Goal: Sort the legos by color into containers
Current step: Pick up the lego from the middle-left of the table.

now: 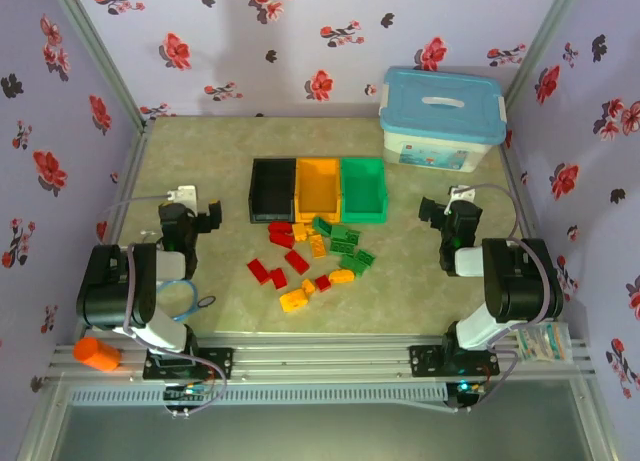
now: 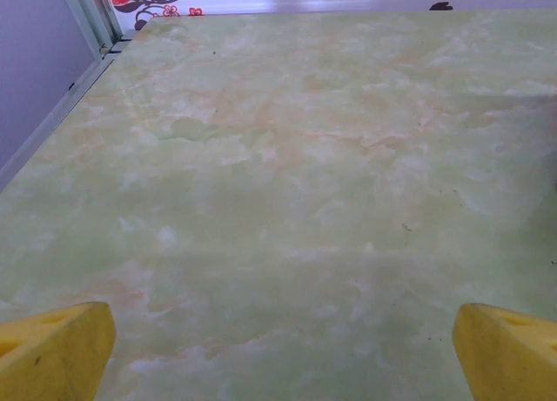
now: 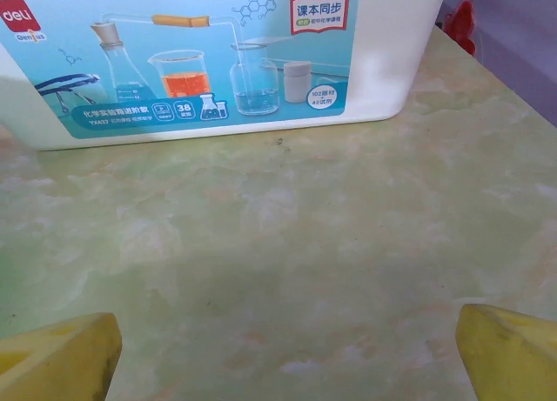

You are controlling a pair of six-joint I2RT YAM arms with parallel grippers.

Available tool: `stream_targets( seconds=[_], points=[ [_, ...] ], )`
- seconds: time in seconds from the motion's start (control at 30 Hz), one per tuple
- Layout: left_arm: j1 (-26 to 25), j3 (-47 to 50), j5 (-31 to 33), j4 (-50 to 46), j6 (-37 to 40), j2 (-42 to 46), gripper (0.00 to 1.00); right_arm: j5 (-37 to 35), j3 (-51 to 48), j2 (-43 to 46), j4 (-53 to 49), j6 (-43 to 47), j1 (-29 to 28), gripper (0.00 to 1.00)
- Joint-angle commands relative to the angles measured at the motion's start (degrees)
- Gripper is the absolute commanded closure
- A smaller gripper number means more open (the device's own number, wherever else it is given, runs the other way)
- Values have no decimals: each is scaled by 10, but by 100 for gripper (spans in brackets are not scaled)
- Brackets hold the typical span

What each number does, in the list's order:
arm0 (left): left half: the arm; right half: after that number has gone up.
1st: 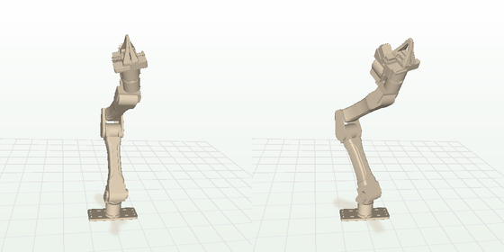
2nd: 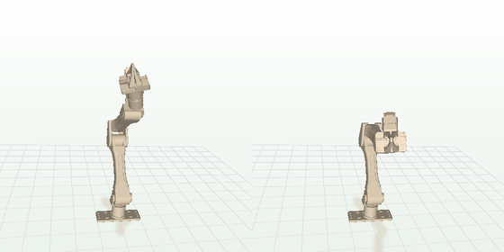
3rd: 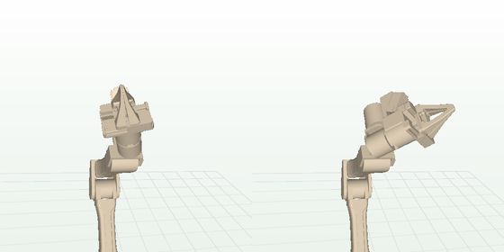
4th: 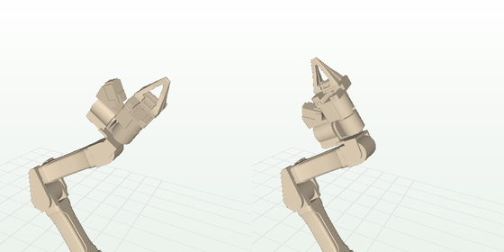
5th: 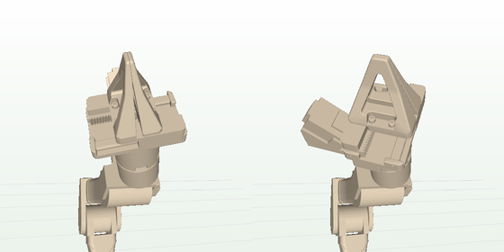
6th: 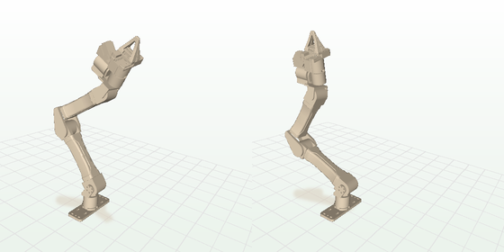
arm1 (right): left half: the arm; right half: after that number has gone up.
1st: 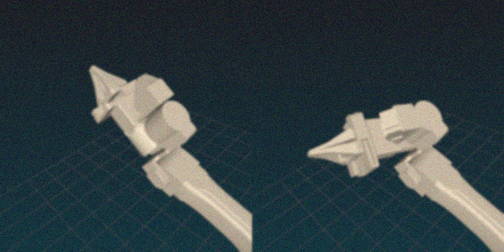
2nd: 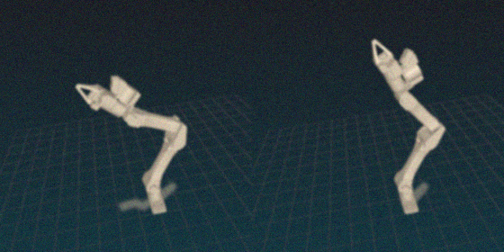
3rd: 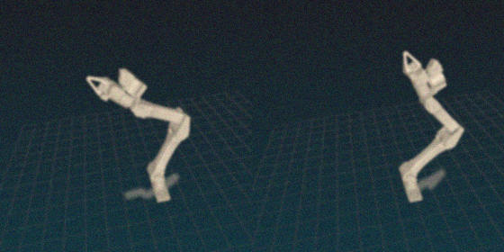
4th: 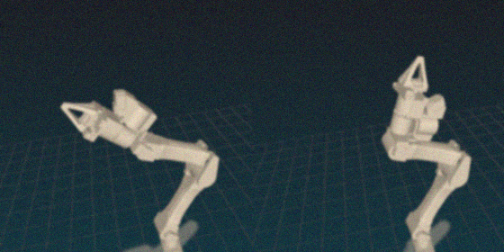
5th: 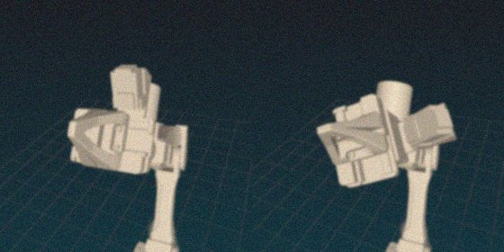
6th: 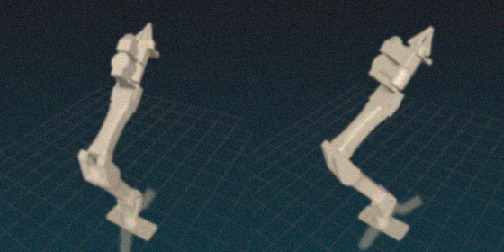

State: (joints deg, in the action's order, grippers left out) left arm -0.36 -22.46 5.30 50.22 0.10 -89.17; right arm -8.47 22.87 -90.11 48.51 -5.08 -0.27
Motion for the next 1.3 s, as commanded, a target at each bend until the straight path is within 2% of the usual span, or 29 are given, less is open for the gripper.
stream_targets(
  seconds=[0.0,1.23,1.27],
  points=[
    [3,-5,-4,-1,-3,7,0,9,-1,8,10,1,-2,1],
    [4,-8,-4,-17,-4,11,0,9,-1,9,11,-1,-2,1],
    [3,-11,10,-25,-4,15,0,9,0,8,9,1,-1,1]
  ],
)
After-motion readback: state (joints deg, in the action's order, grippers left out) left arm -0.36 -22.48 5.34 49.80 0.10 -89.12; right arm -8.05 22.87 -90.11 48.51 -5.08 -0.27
